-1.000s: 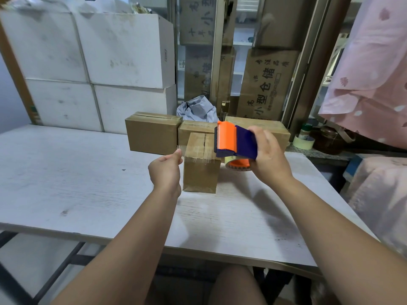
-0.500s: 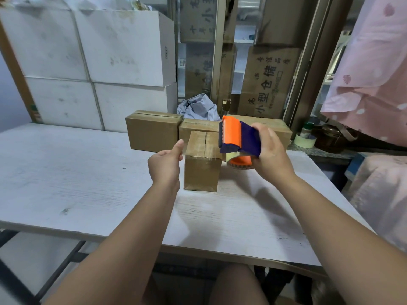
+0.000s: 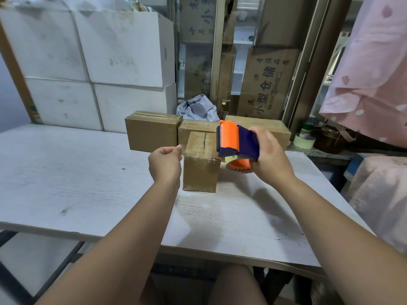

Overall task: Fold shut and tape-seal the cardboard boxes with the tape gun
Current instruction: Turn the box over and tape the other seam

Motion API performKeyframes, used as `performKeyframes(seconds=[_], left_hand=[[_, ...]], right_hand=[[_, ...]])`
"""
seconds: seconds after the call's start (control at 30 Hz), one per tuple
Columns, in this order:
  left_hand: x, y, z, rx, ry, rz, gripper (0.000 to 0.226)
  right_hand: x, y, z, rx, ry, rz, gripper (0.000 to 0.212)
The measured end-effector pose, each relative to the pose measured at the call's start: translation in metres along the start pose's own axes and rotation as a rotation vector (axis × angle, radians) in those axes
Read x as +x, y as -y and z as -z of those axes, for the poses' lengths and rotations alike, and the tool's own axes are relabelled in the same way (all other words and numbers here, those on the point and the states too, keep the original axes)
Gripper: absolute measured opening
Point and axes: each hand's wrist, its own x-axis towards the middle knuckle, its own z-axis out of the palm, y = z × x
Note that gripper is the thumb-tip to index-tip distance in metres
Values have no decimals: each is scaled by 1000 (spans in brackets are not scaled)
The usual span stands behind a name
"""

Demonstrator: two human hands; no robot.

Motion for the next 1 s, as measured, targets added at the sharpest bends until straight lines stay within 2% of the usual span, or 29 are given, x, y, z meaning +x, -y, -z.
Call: performKeyframes(seconds=[0.5,0.83,1.0], left_hand=[[11,5,2,85,26,-5,12],[13,4,6,89,114,59,16],[10,6,6,57,161,113,11]], right_hand=[[-4,-3,-7,-33,70,-77,67],[-16,-10,-24,145,66,-173,70],[-25,-10,-35,265,25,-190,68]])
